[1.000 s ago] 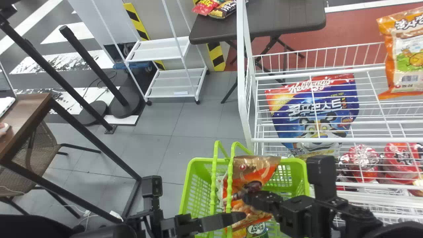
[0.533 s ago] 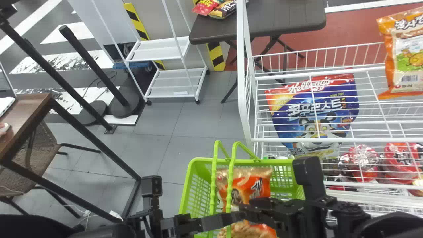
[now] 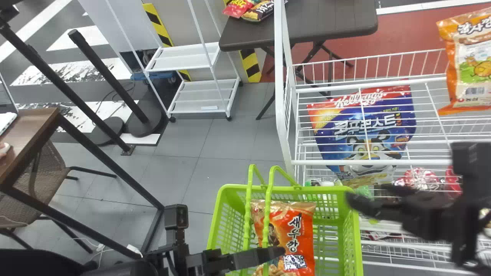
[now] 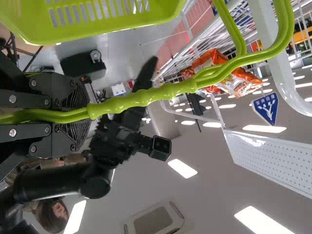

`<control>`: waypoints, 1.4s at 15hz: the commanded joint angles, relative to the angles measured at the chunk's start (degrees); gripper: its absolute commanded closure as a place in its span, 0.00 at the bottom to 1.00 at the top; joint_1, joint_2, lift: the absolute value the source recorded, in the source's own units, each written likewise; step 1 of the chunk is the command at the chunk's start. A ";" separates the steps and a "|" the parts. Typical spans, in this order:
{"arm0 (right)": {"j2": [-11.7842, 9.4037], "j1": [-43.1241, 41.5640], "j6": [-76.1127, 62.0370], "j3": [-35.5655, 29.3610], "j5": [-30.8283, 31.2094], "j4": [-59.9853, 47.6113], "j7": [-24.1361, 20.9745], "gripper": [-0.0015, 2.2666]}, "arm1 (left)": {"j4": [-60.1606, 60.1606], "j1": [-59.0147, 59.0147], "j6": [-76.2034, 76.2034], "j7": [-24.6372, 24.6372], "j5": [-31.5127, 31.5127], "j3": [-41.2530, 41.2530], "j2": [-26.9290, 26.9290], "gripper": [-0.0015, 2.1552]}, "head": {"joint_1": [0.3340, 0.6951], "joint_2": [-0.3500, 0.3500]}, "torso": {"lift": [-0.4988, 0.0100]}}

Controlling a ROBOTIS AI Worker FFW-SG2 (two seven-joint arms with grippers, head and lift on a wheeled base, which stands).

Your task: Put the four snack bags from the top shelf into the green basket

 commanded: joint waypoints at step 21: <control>-0.07 -38.93 -18.41 -7.92 18.06 45.78 -10.97 0.45 | 0.04 0.89 -0.10 -0.57 0.88 1.13 -0.18 1.00 | 1.00 0.40 | 0.98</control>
